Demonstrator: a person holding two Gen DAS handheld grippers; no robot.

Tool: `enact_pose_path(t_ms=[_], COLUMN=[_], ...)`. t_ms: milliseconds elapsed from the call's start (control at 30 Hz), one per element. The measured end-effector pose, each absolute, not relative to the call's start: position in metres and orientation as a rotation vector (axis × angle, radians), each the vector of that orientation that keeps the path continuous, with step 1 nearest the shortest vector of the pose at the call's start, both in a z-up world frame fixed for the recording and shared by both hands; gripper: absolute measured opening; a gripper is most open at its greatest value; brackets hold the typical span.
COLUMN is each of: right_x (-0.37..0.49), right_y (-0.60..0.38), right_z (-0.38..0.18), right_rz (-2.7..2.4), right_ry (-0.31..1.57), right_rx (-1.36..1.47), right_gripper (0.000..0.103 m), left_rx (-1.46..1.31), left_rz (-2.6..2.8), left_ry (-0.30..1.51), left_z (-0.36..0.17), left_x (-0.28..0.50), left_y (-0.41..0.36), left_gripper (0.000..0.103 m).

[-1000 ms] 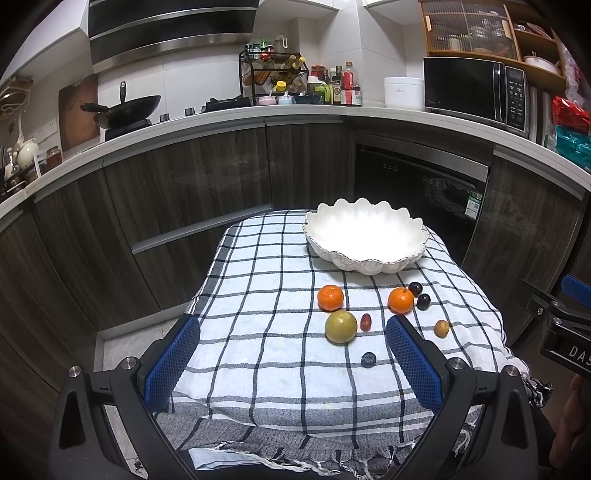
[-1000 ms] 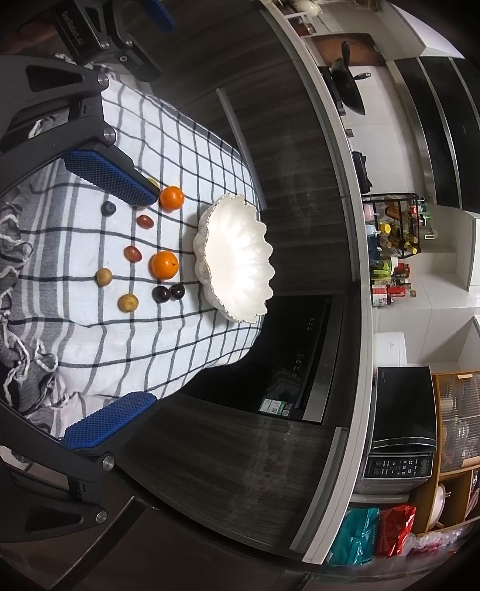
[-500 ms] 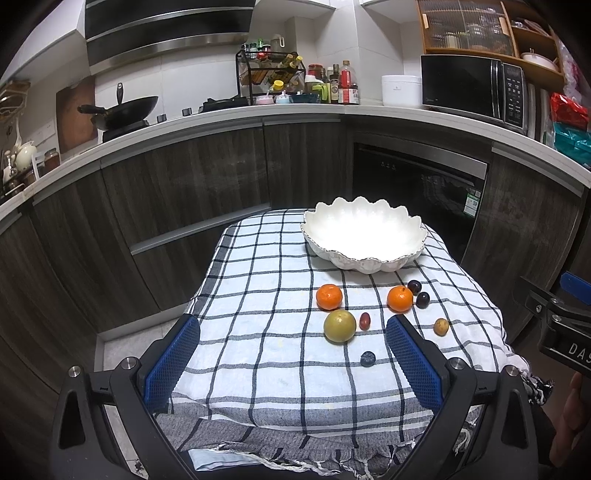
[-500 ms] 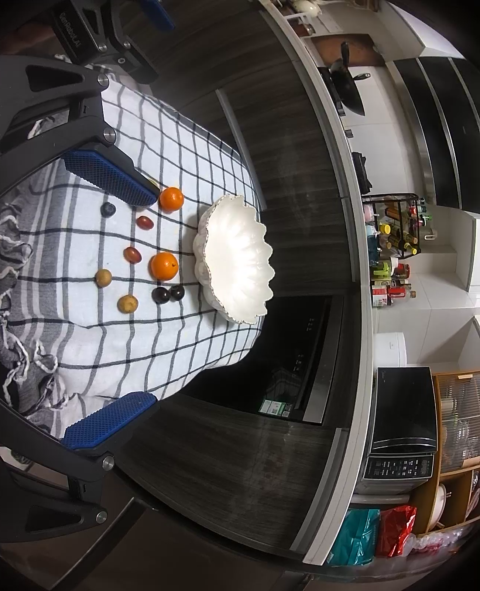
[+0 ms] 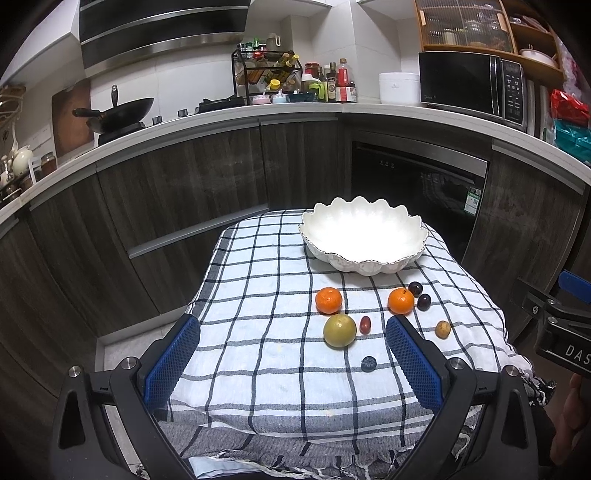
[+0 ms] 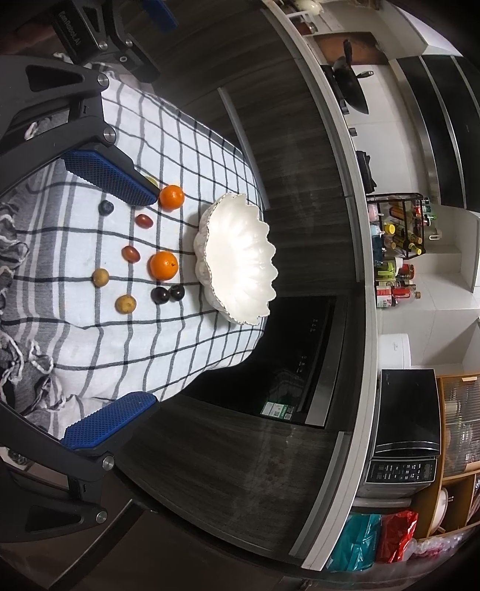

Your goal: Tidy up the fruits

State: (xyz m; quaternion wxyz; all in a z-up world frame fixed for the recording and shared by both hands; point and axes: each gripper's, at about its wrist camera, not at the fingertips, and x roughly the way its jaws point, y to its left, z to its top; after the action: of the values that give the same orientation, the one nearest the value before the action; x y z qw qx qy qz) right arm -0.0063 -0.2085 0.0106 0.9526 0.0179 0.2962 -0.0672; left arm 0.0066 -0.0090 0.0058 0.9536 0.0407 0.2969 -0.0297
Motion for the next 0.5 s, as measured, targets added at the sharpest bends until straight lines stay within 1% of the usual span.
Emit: enact_pose_path(t_ms=[500], right_x=[0.012], right_y=[-0.211], right_z=[0.01], right_rz=[-0.128], right_ry=[0.609], right_rx=[0.037], right_gripper=[0.102], left_rx=[0.117], left_rz=[-0.077], left_ry=[0.608], left_z=[0.009], left_x=[0.026], left_y=[-0.017], left_gripper=[0.101])
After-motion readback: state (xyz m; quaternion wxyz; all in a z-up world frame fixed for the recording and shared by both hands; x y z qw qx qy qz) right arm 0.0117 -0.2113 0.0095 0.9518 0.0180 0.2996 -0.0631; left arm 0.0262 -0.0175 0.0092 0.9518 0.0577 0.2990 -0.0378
